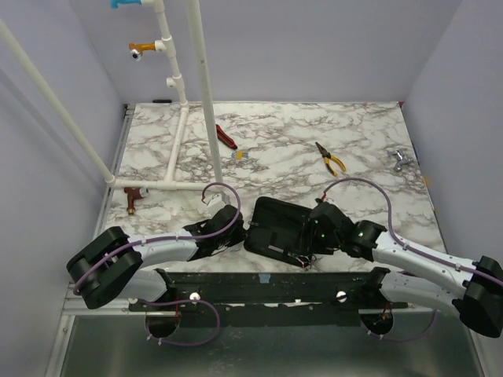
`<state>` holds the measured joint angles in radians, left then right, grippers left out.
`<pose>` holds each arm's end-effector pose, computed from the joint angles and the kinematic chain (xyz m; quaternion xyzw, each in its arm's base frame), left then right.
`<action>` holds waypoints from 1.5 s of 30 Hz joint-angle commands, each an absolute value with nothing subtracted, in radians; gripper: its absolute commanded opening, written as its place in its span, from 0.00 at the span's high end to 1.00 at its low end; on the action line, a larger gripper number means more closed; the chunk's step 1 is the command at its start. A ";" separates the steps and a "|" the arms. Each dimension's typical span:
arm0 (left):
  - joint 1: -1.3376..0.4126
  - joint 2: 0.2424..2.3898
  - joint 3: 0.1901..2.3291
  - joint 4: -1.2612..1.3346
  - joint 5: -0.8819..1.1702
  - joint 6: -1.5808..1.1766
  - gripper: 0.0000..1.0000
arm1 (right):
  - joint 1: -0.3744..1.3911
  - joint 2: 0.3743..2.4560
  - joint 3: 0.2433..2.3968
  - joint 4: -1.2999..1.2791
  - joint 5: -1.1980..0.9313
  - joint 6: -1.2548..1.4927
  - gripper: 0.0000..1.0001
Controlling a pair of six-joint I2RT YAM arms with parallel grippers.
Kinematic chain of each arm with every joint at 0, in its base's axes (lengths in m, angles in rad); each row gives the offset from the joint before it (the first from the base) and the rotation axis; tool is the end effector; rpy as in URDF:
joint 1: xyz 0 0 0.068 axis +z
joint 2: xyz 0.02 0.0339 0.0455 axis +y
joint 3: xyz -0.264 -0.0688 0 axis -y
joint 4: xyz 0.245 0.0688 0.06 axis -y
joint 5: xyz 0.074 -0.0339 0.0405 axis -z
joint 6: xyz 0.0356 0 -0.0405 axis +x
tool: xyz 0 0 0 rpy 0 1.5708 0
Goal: Sort the hair-cutting tools
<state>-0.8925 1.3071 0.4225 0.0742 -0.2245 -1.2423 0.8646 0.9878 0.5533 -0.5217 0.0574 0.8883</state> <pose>0.1491 -0.1724 0.1381 -0.2015 0.9014 -0.2728 0.2690 0.1218 0.1397 0.1957 0.0200 0.9526 0.2149 0.2145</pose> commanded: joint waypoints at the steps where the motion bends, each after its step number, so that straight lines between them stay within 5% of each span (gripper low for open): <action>1: -0.901 1.321 0.395 0.054 -0.245 -1.252 1.00 | 0.883 0.995 0.507 -0.542 0.059 0.896 0.36; 31: -0.930 1.322 0.403 0.054 -0.242 -1.232 1.00 | 0.914 1.110 0.413 -0.351 0.082 0.950 0.64; 45: -0.934 1.368 0.429 0.069 -0.214 -1.194 1.00 | 0.955 1.183 0.469 -0.278 0.120 0.907 0.67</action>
